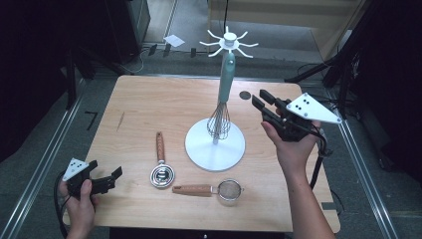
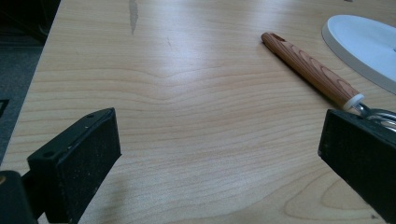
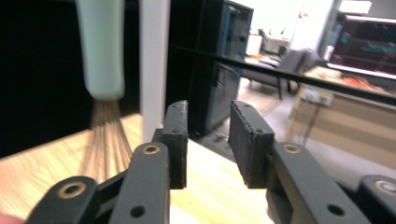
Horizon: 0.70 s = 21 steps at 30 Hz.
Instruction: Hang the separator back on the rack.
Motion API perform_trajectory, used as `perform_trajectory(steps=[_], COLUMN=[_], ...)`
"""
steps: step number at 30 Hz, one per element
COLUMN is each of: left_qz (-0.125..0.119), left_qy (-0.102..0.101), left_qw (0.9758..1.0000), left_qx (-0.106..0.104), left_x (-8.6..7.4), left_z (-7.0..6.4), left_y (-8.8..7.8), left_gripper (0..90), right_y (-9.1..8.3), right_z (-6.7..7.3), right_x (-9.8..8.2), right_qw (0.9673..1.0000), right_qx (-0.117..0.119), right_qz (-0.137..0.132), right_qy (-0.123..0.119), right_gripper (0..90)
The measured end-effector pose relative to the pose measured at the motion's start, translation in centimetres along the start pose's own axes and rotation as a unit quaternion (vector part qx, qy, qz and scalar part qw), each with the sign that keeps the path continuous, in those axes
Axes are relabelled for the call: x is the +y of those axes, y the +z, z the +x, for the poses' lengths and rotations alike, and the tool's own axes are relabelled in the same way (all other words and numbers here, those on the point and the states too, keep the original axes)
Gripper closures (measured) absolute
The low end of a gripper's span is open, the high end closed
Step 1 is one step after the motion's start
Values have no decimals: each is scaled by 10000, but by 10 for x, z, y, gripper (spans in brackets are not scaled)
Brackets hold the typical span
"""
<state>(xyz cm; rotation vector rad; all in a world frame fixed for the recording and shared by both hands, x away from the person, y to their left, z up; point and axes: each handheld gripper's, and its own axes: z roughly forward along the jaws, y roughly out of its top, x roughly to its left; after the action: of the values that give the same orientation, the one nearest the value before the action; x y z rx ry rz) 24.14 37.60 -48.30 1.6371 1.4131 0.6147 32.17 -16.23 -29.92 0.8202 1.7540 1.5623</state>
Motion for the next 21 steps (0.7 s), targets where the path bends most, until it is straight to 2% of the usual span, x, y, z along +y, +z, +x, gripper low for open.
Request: perform_trajectory(steps=[1,2,3,4,5,6,9,10,11,12,14,15,18,20,21], left_qz=[2,2,2,2,0,2,6,13,13,14,16,15,13,13,12], left_qy=[2,2,0,0,-1,-1,7,8,8,13,19,17,30,27,22], left_qw=[10000,10000,10000,10000,10000,10000,10000,10000,10000,10000,10000,10000,10000,10000,10000], left_qx=[6,6,11,11,12,18,13,13,13,17,18,19,25,26,30], left_x=[0,0,0,0,0,0,0,0,0,0,0,0,0,0,0], left_z=[0,0,0,0,0,0,-1,-1,-1,-1,-1,-1,-1,-1,-1], left_y=[0,0,0,0,0,0,0,0,0,0,0,0,0,0,0], left_gripper=[0,0,0,0,0,0,0,0,0,0,0,0,0,0,0], right_y=[-2,-2,-5,-5,-7,-7,-12,-14,-14,-18,-20,-24,-28,-29,-32], right_z=[-3,-3,-6,-6,-10,-10,-15,-16,-16,-18,-18,-20,-24,-25,-26], right_x=[-11,-11,-23,-23,-35,-35,-57,-61,-61,-70,-74,-83,-96,-100,-109], right_qw=[9999,9999,9996,9996,9993,9993,9981,9975,9975,9965,9960,9950,9925,9917,9903], right_qx=[-116,-116,-228,-228,-292,-292,-424,-417,-417,-376,-374,-340,-344,-331,-311], right_qz=[90,90,139,139,213,213,421,517,517,664,709,776,942,992,1097], right_qy=[0,0,-9,-9,32,32,140,248,248,346,408,528,694,748,796], right_gripper=[662,662,644,644,619,619,573,563,563,522,498,453,385,379,356])
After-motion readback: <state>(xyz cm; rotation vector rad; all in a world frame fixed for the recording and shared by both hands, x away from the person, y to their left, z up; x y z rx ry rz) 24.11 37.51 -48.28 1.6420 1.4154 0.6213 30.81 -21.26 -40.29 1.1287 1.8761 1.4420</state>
